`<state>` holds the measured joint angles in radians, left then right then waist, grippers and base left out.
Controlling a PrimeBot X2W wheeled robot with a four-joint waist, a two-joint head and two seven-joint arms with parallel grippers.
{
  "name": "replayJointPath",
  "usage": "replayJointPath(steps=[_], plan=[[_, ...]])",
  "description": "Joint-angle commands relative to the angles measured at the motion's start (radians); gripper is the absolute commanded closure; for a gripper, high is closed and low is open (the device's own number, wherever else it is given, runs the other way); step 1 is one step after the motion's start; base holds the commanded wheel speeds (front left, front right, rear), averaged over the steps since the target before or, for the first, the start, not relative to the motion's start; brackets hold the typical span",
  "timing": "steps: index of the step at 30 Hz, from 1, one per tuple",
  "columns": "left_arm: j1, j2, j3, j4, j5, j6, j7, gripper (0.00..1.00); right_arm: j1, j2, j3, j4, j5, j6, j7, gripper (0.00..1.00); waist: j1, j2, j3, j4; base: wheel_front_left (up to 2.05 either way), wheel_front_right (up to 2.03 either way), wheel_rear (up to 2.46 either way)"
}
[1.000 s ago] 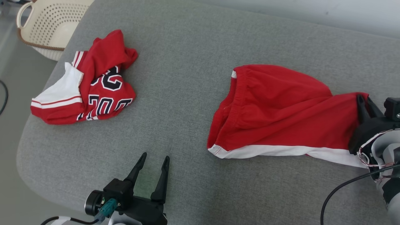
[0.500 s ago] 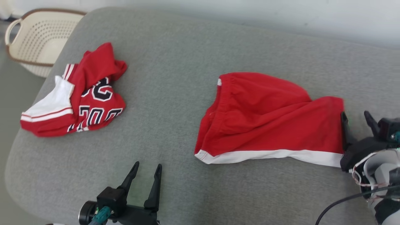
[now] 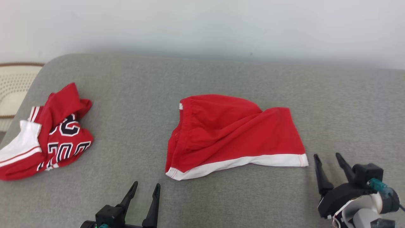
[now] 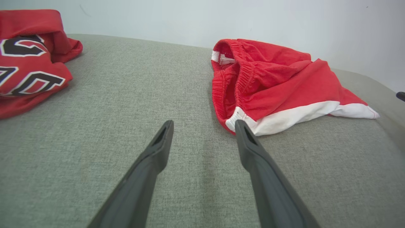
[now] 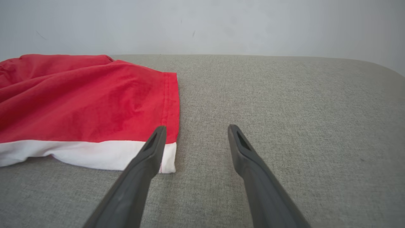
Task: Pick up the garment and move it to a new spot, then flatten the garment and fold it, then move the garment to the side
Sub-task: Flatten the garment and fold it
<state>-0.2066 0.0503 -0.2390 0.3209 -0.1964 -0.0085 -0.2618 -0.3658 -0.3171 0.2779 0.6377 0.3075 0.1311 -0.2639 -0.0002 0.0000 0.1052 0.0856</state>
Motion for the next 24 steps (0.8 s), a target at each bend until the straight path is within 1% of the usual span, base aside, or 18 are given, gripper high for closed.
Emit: replayJointPath(steps=[1, 6, 11, 18, 24], plan=[[0.020, 0.001, 0.006, 0.005, 0.009, -0.006, -0.005, 0.00, 0.034, 0.012, 0.016, -0.017, 0.006, -0.001, -0.001, 0.00, 0.0002, 0.0000, -0.064, -0.065, 0.00, 0.00, 0.00], [0.028, 0.000, 0.005, 0.008, 0.009, -0.014, -0.005, 0.00, 0.070, 0.033, 0.048, -0.029, 0.019, -0.001, -0.001, 0.00, 0.0002, 0.0000, -0.076, -0.080, 0.00, 0.00, 0.00], [0.017, 0.000, -0.012, 0.005, 0.014, -0.025, -0.005, 0.00, 0.065, 0.037, 0.078, -0.016, 0.031, -0.001, -0.001, 0.00, 0.0002, 0.0000, -0.072, -0.078, 0.00, 0.00, 0.00], [-0.030, 0.000, -0.036, 0.009, 0.018, -0.034, -0.005, 0.00, 0.017, 0.036, 0.108, 0.012, 0.051, -0.001, -0.001, 0.00, 0.0002, 0.0000, -0.030, -0.067, 0.00, 0.00, 0.00], [-0.088, 0.001, -0.058, 0.062, 0.035, -0.057, -0.005, 0.00, -0.016, 0.034, 0.131, 0.003, 0.059, -0.001, -0.001, 0.00, 0.0002, 0.0000, 0.009, -0.084, 0.00, 0.00, 0.00]])
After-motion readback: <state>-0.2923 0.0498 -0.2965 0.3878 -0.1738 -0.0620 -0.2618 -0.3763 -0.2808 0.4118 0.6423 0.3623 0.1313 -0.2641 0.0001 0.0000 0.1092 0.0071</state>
